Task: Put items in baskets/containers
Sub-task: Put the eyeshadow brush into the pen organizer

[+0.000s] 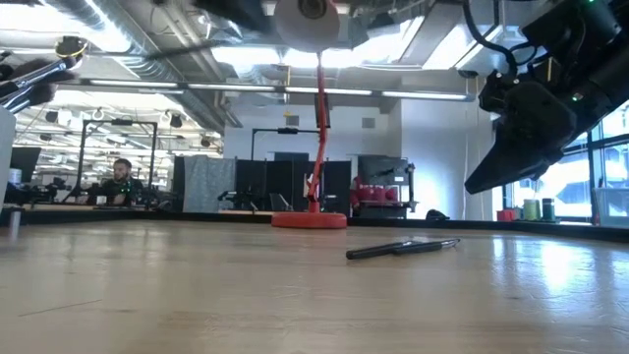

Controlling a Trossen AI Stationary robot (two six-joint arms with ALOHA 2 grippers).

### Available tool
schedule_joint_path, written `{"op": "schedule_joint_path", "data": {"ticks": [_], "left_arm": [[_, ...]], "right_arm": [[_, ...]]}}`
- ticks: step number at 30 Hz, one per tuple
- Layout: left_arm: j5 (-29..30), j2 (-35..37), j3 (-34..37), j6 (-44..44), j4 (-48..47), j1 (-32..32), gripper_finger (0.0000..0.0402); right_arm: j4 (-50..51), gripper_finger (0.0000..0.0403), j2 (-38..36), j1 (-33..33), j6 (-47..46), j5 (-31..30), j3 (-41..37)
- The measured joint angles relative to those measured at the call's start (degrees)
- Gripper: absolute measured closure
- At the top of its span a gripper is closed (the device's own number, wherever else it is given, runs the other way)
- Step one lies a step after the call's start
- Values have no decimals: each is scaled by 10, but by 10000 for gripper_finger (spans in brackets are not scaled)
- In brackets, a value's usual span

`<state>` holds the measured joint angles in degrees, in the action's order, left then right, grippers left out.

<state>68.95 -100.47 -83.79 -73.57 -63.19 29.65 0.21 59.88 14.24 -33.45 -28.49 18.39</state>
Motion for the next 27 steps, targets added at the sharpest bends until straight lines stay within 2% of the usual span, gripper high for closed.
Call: {"op": "schedule_joint_path", "data": {"ticks": [5, 7, 11, 15, 23, 27], "left_arm": [[4, 3, 0, -303, -235, 80, 399], [-9, 5, 5, -394, -271, 107, 399], [-26, 20, 33, -443, -266, 139, 398], [-60, 17, 46, -452, -253, 157, 398], [-48, 6, 80, -457, -228, 198, 398], [1, -9, 86, -452, -220, 224, 398]], "right_arm": [[-3, 301, 0, 0, -7, 0, 0], [-7, 301, 0, 0, -7, 1, 0], [-14, 301, 0, 0, -9, 2, 0], [-18, 301, 0, 0, -11, 4, 0], [-22, 301, 0, 0, -11, 17, 0], [-24, 301, 0, 0, -11, 17, 0]]}}
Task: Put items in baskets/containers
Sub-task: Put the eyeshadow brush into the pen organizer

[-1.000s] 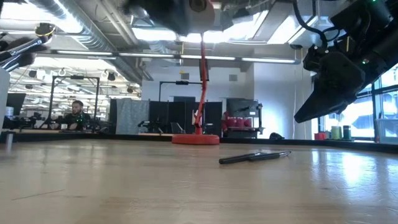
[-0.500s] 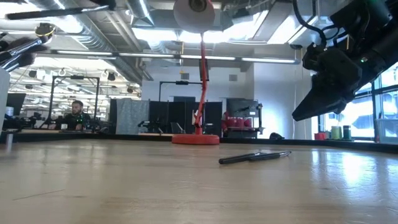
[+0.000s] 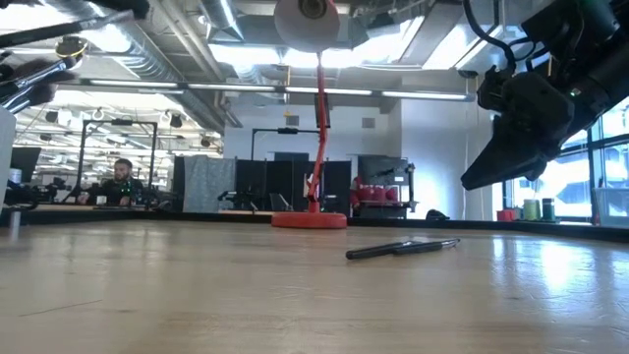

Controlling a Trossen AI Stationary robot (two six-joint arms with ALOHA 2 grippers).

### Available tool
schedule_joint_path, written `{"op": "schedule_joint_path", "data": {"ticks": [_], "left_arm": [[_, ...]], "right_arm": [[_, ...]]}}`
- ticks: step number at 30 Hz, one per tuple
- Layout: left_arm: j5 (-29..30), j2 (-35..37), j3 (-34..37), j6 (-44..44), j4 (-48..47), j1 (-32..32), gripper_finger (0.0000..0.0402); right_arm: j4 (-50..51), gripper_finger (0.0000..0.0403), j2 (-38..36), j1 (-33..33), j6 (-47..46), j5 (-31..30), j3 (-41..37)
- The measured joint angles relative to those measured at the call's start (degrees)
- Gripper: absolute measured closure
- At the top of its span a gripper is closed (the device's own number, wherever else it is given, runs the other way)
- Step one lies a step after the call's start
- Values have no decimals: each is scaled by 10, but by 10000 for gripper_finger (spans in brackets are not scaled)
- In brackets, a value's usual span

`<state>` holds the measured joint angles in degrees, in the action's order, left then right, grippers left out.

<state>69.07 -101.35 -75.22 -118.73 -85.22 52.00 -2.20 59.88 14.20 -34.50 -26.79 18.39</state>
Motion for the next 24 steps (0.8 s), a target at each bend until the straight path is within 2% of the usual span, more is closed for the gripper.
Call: {"op": "schedule_joint_path", "data": {"ticks": [7, 16, 24], "left_arm": [[86, -49, 0, 19, 7, 42, 398], [112, -99, 0, 25, 4, 85, 398], [108, -102, 0, 38, 4, 110, 398]], "right_arm": [[-2, 301, 0, 0, -1, 12, 0], [-4, 301, 0, 0, -28, 26, 0], [-31, 301, 0, 0, -30, 31, 0]]}}
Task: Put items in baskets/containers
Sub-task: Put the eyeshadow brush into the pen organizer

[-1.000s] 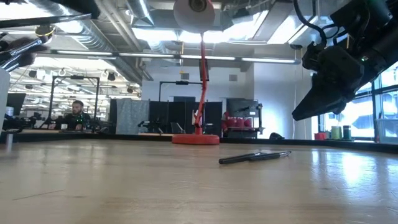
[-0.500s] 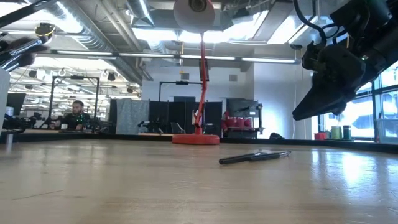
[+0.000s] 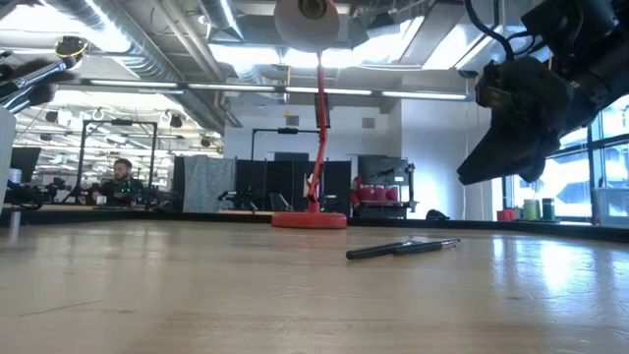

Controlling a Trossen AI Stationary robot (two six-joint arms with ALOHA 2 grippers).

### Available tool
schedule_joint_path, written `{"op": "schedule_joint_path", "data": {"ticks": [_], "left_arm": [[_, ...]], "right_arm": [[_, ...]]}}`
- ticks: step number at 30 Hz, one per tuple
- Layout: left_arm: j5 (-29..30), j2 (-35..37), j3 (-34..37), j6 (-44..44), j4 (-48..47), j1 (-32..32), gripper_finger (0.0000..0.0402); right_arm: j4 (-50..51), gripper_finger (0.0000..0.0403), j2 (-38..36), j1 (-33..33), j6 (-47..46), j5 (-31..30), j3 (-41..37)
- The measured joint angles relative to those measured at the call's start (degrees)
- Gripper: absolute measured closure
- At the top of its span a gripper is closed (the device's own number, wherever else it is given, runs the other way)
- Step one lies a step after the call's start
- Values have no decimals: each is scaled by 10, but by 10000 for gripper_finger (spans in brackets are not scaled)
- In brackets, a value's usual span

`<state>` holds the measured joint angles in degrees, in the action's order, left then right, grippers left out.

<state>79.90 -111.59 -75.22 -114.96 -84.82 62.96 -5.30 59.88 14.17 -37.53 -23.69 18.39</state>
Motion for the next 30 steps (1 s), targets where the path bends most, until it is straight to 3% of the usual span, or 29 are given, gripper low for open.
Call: {"op": "schedule_joint_path", "data": {"ticks": [15, 25, 30], "left_arm": [[-131, 0, 0, 8, -50, 18, 388], [-187, 31, 0, 70, -52, -4, 319], [-218, 71, 0, 90, -52, -29, 277]], "right_arm": [[-5, 301, 0, 0, 3, 4, 0], [-10, 301, 0, 0, 2, 3, 0], [-13, 301, 0, 0, 1, -35, 0]]}}
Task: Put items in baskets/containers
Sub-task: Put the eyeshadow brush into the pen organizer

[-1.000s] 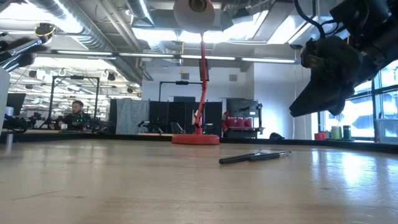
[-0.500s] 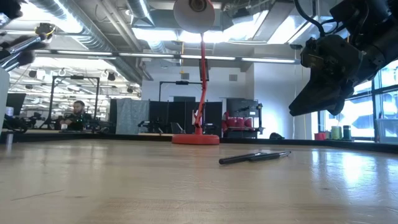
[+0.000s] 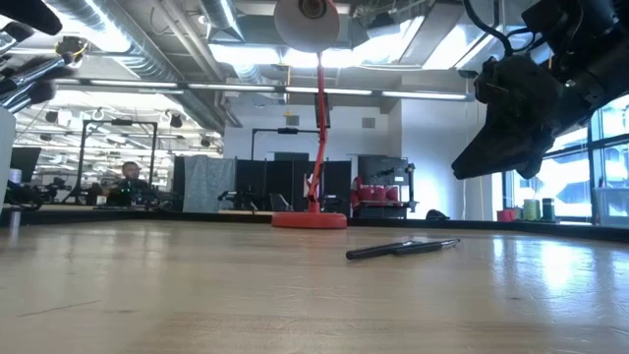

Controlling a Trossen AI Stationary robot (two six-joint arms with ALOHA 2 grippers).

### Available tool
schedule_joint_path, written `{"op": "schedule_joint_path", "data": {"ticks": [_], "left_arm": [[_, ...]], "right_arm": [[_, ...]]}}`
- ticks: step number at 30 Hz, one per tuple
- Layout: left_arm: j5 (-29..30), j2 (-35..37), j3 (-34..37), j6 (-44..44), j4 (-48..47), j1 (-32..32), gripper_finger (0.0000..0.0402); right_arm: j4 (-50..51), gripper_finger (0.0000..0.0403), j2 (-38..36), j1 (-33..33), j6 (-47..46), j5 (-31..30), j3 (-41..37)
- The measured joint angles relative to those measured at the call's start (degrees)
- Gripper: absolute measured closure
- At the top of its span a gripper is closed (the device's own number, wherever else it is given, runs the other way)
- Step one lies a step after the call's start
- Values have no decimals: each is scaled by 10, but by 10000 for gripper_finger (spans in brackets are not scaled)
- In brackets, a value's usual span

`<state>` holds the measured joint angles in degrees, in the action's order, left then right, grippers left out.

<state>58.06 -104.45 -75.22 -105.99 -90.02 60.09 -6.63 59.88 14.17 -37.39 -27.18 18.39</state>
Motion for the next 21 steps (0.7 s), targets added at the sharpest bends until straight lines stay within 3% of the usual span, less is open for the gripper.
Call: {"op": "schedule_joint_path", "data": {"ticks": [6, 13, 18, 21], "left_arm": [[-60, 56, 0, 53, 0, -42, 243], [30, 104, 0, 54, 0, -105, 233], [33, 122, 0, 54, 0, -149, 233], [24, 124, 0, 65, 0, -170, 232]], "right_arm": [[0, 301, 0, 0, 6, -37, 0], [46, 301, 0, 0, 59, -38, 0], [104, 301, 0, 0, 0, -58, 0], [113, 304, 0, 0, 12, -58, 0]]}}
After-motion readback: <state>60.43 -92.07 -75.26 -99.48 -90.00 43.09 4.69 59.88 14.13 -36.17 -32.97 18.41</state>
